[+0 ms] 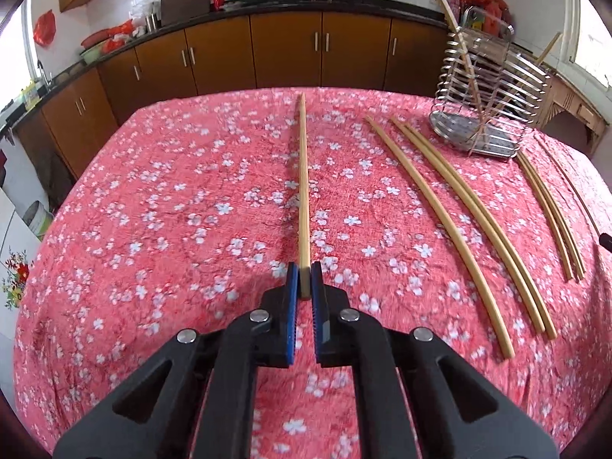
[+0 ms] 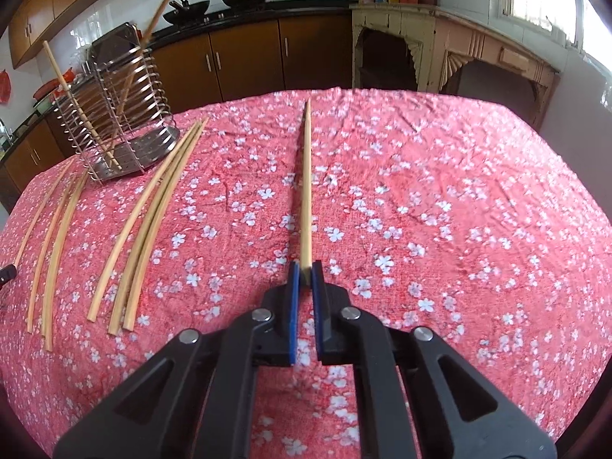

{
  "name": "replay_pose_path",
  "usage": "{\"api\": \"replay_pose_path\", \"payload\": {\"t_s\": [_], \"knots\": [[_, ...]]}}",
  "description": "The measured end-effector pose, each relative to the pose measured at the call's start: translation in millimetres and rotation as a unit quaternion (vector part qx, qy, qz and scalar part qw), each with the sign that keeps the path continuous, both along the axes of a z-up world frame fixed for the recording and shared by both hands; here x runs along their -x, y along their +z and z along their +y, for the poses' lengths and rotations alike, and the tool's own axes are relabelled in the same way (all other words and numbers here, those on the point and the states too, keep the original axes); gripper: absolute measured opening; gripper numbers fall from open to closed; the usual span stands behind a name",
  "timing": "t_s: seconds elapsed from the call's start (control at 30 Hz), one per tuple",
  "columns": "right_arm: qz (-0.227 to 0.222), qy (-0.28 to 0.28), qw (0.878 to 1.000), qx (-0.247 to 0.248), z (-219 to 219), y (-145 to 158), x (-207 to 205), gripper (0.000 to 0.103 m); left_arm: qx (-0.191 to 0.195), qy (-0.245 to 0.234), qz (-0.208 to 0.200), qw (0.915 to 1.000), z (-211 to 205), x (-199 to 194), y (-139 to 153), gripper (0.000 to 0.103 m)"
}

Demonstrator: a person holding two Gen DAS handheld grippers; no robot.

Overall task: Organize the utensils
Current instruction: 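Lift the chopstick with the right gripper and carry it over the holder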

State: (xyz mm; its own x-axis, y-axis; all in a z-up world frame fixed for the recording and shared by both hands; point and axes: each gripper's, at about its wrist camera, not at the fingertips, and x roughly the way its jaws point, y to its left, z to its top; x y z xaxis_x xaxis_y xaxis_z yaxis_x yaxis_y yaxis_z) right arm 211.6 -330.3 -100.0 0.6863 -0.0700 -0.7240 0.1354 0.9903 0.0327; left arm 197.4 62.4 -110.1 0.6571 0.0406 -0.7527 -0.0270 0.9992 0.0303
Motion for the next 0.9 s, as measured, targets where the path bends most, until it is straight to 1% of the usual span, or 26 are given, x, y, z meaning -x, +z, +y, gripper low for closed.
{"api": "replay_pose_path", "payload": {"t_s": [0.1,0.23,0.37,0.5,0.57,0.67,0.9], "knots": [[-0.028,0.001,1.000,0.007,1,16,13,0.008,-0.004,-0.008,-0.028,0.9996,-1,14,16,0.007],[-0.079,0.001,0.997,0.025,4,47,29,0.008,-0.005,-0.017,-0.083,0.9964,-3,32,53,0.007],[-0.136,0.005,0.990,0.037,5,86,43,0.008,0.004,-0.022,-0.135,0.9906,-2,44,91,0.007],[-0.174,0.007,0.984,0.043,5,116,45,0.008,0.015,-0.014,-0.182,0.9831,-2,49,130,0.007],[-0.192,0.006,0.980,0.046,7,132,42,0.008,0.017,-0.009,-0.194,0.9807,-1,43,144,0.007],[-0.209,0.006,0.977,0.047,7,149,35,0.007,0.022,0.000,-0.213,0.9768,2,37,163,0.007],[-0.229,-0.004,0.973,0.022,-2,178,13,0.007,0.028,0.010,-0.236,0.9713,2,22,185,0.007]]}}
